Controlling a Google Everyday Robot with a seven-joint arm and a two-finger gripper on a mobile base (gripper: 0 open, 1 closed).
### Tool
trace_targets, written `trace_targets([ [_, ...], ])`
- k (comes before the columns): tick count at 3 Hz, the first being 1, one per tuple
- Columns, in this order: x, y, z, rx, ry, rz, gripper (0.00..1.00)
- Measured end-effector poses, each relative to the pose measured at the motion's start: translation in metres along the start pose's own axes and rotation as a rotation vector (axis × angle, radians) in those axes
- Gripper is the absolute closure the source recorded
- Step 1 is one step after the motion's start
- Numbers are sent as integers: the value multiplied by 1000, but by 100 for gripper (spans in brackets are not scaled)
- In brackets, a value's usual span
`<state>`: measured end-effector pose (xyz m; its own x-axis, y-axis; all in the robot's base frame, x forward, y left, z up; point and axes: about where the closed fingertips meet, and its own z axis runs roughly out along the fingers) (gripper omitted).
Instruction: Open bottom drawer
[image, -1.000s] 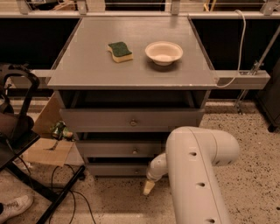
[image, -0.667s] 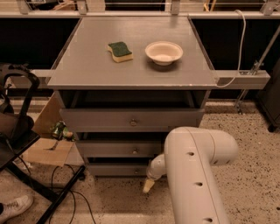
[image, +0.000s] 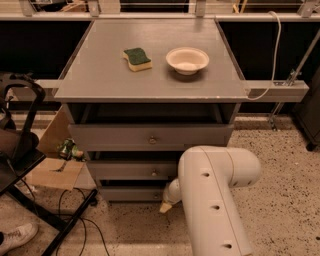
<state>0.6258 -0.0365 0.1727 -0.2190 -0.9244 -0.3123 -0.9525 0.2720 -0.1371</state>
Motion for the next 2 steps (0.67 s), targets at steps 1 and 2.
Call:
trace_targets([
  [1, -6, 1, 4, 1, -7, 1, 47],
  [2, -7, 0, 0, 1, -7, 1, 68],
])
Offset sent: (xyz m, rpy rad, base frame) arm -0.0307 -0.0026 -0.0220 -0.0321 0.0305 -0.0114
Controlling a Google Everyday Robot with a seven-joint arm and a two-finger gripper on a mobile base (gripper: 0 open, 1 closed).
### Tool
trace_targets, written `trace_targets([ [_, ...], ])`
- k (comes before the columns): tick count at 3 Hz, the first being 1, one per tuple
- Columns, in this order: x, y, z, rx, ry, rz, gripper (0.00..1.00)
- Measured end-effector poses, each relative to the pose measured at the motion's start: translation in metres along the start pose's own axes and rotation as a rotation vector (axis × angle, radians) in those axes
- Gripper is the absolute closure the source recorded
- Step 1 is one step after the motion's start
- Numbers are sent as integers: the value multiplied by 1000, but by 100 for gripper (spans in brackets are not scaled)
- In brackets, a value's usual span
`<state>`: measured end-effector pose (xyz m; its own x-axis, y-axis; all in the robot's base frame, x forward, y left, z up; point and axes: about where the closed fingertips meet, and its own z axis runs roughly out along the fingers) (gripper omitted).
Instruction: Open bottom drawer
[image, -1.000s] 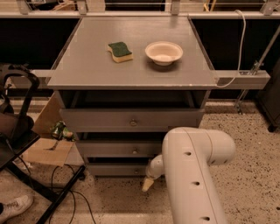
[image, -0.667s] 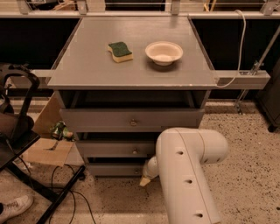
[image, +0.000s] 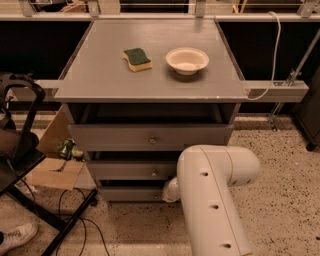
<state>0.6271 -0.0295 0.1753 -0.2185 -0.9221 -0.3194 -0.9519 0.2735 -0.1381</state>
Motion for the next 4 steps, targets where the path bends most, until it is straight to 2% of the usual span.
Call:
trace_targets([
  [1, -2, -1, -7, 0, 1, -1, 98],
  [3, -4, -2, -16, 0, 3, -1, 100],
  [4, 18, -1, -26, -3, 40, 11, 100],
])
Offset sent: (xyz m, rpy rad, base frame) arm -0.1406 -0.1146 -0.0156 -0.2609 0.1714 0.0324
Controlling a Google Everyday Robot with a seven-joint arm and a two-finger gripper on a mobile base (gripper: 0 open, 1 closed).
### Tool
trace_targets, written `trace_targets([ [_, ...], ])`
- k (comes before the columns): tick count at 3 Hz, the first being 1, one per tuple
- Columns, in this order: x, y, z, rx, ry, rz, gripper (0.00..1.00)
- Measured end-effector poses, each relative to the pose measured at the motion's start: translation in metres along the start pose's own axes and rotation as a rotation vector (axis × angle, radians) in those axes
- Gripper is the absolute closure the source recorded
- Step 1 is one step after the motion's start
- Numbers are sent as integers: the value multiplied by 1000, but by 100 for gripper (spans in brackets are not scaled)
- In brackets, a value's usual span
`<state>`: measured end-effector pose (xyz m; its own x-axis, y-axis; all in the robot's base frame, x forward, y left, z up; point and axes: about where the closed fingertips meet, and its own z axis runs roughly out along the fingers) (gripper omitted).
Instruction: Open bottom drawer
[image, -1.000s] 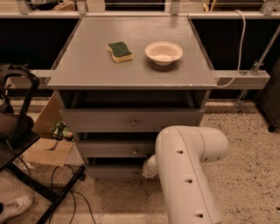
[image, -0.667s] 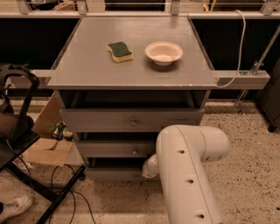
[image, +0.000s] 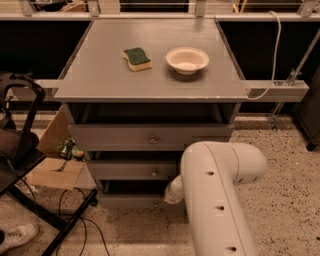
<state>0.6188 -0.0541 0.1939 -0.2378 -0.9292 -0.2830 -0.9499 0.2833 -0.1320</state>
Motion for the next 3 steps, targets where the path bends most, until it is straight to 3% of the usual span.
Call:
trace_targets([
  [1, 8, 11, -3, -18, 18, 7, 100],
  [3, 14, 8, -10, -15, 36, 21, 100],
])
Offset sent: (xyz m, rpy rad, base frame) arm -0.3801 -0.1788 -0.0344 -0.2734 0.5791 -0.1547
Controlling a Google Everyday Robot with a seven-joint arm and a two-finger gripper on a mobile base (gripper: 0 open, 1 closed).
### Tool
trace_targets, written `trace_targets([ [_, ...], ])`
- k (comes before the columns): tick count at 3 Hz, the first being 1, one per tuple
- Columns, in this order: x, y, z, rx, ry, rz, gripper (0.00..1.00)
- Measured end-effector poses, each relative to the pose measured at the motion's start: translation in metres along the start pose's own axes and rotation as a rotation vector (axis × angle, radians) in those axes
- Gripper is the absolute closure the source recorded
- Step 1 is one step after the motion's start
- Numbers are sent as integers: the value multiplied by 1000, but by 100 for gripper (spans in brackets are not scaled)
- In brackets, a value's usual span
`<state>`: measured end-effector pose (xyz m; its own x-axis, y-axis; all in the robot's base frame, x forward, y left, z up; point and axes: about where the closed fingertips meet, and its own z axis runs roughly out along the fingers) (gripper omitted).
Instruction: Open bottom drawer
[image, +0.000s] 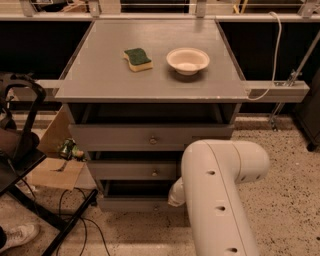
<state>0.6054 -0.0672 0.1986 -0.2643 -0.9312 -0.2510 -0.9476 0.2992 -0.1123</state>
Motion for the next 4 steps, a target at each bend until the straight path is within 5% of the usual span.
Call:
trace_targets([
  [4, 12, 19, -8, -32, 26, 19, 100],
])
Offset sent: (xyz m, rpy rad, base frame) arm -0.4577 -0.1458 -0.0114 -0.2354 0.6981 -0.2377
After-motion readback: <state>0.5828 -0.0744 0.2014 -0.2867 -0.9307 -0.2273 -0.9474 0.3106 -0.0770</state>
